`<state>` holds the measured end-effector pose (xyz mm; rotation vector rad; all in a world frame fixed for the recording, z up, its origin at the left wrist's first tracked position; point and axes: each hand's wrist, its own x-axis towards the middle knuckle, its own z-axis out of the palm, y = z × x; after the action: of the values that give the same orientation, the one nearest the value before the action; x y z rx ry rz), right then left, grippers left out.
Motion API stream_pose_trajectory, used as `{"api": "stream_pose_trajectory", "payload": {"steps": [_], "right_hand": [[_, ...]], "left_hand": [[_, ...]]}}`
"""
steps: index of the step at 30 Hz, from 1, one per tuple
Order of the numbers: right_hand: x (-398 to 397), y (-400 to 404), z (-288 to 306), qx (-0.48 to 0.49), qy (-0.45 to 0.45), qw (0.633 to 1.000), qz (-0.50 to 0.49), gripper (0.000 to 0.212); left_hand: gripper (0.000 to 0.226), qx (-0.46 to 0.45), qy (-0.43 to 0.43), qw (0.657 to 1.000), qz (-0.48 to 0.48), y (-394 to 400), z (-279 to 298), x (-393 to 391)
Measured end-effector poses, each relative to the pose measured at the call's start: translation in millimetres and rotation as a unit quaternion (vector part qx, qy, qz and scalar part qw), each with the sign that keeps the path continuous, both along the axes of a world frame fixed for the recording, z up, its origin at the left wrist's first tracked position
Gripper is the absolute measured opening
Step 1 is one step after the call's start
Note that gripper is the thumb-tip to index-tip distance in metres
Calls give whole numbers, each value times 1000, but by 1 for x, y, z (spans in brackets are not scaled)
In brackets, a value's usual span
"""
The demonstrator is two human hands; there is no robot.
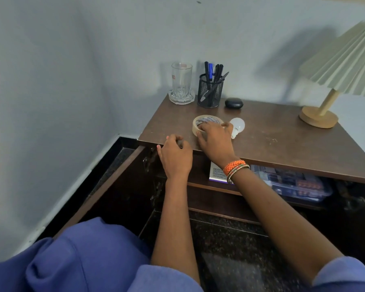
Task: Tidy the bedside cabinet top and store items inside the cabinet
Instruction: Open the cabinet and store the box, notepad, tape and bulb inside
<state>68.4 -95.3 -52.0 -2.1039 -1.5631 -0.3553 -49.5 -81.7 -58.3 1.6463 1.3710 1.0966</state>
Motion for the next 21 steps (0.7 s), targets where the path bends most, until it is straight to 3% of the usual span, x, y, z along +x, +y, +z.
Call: {"api": "stream_pose_trajectory", "payload": {"steps": [8, 14, 21], "right_hand": [[-2, 0, -4, 1, -4, 1000, 1, 23], [-6, -1, -3, 9, -20, 1000, 8, 25], [-5, -1, -2, 27, -10, 999, 26, 27]], "left_hand": [[25, 39, -127, 983, 129, -18, -9, 5], [29, -36, -177, 959, 220, -18, -16, -9], [25, -83, -195, 950, 231, -12, -20, -22]]}}
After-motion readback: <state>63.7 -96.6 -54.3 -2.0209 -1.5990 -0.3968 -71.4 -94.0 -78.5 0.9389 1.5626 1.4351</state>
